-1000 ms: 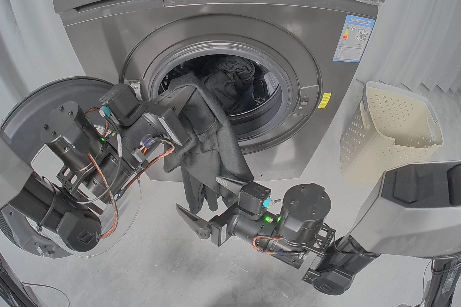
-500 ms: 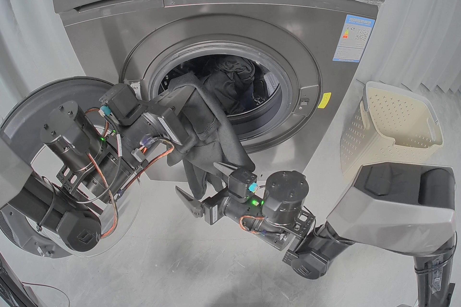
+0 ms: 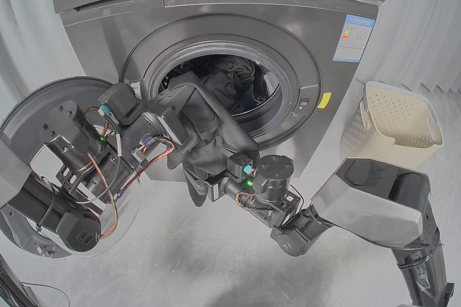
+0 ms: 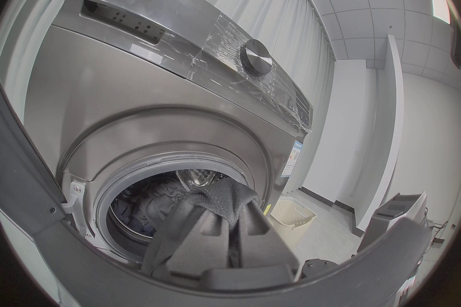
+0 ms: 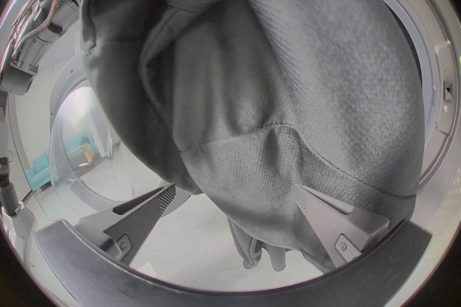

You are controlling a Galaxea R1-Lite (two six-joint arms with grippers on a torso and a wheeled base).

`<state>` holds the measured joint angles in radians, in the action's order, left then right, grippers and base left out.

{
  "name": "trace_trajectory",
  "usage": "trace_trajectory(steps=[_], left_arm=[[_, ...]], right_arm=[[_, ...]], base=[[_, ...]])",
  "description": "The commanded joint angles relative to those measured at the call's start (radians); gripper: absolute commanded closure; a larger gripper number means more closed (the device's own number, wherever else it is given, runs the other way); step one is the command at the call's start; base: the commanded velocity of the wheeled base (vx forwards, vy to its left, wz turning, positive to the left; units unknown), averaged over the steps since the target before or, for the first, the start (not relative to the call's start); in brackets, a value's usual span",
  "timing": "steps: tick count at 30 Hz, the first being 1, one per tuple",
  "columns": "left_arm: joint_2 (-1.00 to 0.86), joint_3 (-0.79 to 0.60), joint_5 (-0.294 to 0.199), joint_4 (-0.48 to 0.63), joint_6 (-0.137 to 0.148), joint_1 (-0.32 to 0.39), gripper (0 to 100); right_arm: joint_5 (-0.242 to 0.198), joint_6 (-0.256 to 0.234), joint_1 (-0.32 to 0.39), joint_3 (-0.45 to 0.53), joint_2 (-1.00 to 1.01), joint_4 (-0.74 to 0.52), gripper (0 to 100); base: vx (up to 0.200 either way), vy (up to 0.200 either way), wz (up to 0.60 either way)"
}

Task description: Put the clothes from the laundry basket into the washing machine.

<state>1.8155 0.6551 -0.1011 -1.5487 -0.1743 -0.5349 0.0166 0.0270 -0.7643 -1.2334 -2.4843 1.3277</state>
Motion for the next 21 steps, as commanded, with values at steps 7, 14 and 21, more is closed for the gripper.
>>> trace_trajectory(steps=[7, 14, 21], left_arm=[[0.004, -0.003, 0.000, -0.001, -0.002, -0.005, 100], [0.004, -0.005, 0.000, -0.001, -0.002, -0.007, 100], [0.004, 0.000, 0.001, -0.001, -0.027, -0.005, 100]], right_arm=[[0.009, -0.001, 0.002, -0.092, -0.041, -0.008, 0], [0.013, -0.002, 0.011, -0.158, -0.073, -0.027, 0], [0.028, -0.004, 0.017, -0.169, -0.079, -0.027, 100]], base=[[0.000, 0.000, 0.00], [0.000, 0.000, 0.00], [0.000, 0.000, 0.00]])
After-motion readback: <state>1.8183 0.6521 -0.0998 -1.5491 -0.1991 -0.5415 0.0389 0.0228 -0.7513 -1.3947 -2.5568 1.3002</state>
